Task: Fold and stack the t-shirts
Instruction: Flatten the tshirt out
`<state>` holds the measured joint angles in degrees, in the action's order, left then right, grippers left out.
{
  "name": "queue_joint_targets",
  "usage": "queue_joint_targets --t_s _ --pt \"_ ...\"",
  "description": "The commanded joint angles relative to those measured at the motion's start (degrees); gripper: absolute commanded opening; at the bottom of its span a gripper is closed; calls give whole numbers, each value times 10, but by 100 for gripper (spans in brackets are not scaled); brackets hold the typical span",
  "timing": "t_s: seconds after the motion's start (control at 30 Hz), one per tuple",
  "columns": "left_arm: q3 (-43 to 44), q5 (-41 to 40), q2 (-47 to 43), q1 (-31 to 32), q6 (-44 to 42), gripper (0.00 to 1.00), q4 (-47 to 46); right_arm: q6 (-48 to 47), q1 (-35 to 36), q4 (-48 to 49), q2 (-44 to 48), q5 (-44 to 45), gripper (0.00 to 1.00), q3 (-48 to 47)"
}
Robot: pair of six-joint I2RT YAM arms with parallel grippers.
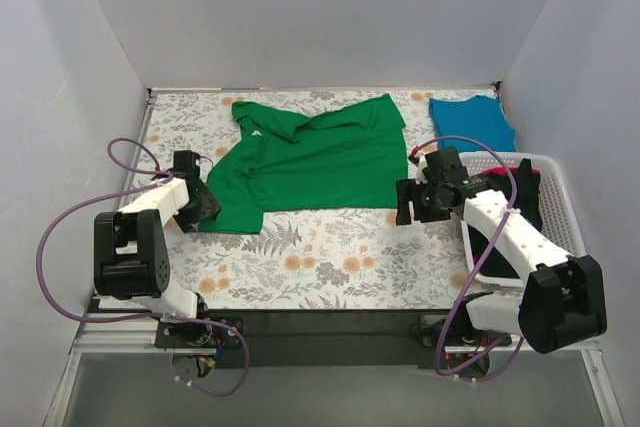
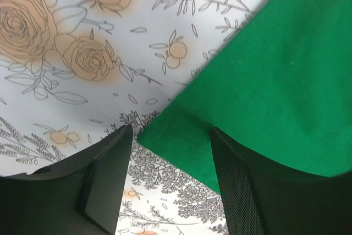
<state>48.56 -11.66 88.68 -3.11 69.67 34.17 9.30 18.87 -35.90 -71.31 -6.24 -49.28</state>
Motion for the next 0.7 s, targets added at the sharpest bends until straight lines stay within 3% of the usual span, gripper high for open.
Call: queue_joint_targets --t_s 0.0,0.23,0.37,0.47,0.5,0.6,0.67 --pt "12 -18 -2 19 -1 57 55 5 -1 15 -6 -11 77 -7" --pt "27 -43 39 22 -3 57 53 3 -1 23 -24 -11 77 -16" --pt "37 -36 50 23 -3 48 66 1 -1 25 -36 -3 78 -20" --pt "37 -29 40 23 0 27 76 7 -1 31 -49 11 77 -27" --pt "37 -26 34 23 1 13 81 13 -1 36 -54 16 77 -30" --pt "44 -21 16 23 6 0 97 35 -1 42 -81 46 77 -49" --pt "48 -19 1 23 7 0 106 52 -1 45 -106 60 77 -61"
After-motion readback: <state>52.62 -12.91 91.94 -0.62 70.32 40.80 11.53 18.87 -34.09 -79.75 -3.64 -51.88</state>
